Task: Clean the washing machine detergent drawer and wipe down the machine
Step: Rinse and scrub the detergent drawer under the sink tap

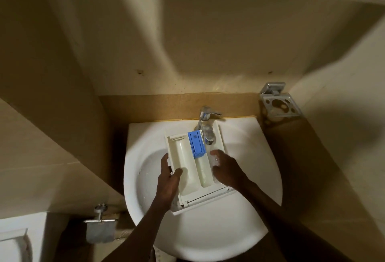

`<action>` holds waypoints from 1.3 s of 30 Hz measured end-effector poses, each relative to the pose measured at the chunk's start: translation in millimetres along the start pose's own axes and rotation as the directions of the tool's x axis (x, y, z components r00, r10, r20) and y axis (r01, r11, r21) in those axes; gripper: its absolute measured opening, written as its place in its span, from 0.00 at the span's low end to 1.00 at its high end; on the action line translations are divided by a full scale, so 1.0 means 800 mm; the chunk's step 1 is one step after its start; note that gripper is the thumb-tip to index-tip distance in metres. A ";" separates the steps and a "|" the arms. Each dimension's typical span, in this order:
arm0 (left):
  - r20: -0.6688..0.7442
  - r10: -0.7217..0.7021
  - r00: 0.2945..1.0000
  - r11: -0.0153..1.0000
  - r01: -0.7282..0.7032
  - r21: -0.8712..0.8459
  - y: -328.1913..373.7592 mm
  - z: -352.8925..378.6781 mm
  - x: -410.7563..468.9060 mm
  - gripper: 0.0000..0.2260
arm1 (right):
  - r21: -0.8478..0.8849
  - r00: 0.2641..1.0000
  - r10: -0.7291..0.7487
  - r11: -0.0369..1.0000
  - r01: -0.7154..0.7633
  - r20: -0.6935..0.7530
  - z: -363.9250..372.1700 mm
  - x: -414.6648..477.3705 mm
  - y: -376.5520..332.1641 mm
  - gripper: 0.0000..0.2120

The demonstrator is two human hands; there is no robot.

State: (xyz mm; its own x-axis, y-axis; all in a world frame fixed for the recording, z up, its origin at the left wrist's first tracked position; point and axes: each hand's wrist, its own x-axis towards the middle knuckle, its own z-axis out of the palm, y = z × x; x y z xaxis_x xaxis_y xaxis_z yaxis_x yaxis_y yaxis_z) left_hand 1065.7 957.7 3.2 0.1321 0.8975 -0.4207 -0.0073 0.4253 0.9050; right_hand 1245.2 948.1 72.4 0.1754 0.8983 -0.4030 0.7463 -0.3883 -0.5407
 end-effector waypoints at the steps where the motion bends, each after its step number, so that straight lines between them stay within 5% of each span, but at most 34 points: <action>1: 0.010 -0.014 1.000 1.000 0.014 -0.020 -0.001 0.000 0.000 0.26 | 0.035 1.000 0.023 0.999 -0.023 -0.010 0.002 0.003 -0.007 0.22; 5: 0.050 -0.047 0.998 0.991 0.053 -0.125 -0.001 0.002 -0.001 0.24 | 0.253 0.994 0.106 0.961 -0.108 0.020 0.003 0.018 -0.017 0.11; 10: 0.067 -0.127 0.990 0.970 0.138 -0.202 0.001 0.002 0.007 0.22 | 0.558 0.988 0.152 0.817 -0.144 0.032 0.005 -0.011 -0.008 0.20; 13: 0.091 -0.144 0.985 0.964 0.161 -0.210 0.002 0.000 0.008 0.22 | 0.495 0.986 0.157 0.862 -0.109 -0.057 0.008 -0.011 0.003 0.20; 17: 0.101 -0.127 0.987 0.967 0.146 -0.209 0.002 0.004 0.007 0.22 | 0.107 0.986 0.004 0.994 0.014 -0.168 -0.001 0.001 0.006 0.22; 21: 0.067 -0.107 0.992 0.976 0.118 -0.181 -0.002 0.009 0.005 0.23 | 0.035 0.925 -0.108 0.991 0.130 -0.364 0.018 -0.015 -0.003 0.14; 24: 0.053 -0.082 0.995 0.979 0.090 -0.181 -0.003 0.013 0.000 0.22 | 0.213 0.998 0.043 0.977 -0.033 -0.045 0.041 -0.025 -0.006 0.12; 26: 0.045 -0.060 0.997 0.980 0.067 -0.187 -0.002 0.015 -0.003 0.22 | 0.329 0.981 0.106 0.931 -0.155 0.161 0.051 -0.018 -0.013 0.21; 32: 0.008 -0.001 1.000 0.987 0.003 -0.159 -0.006 0.016 -0.005 0.25 | 0.307 0.988 0.051 0.947 -0.093 0.143 0.077 -0.002 -0.028 0.39; 36: -0.002 -0.039 0.999 0.982 0.038 -0.184 -0.004 0.008 -0.002 0.25 | 0.126 0.930 0.014 0.990 -0.065 0.366 0.020 -0.018 -0.020 0.25; 39: 0.007 -0.082 0.997 0.984 0.082 -0.161 -0.002 0.005 0.001 0.24 | 0.058 0.989 0.029 0.998 -0.038 0.147 -0.014 0.007 0.008 0.11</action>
State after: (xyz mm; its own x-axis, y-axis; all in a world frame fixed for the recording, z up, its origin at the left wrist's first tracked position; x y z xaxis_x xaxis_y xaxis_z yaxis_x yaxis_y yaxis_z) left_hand 1069.6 957.4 1.5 0.1394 0.8586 -0.4933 -0.1555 0.5110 0.8454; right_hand 1258.1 952.5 74.7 0.1001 0.8466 -0.5227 0.7005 -0.4330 -0.5672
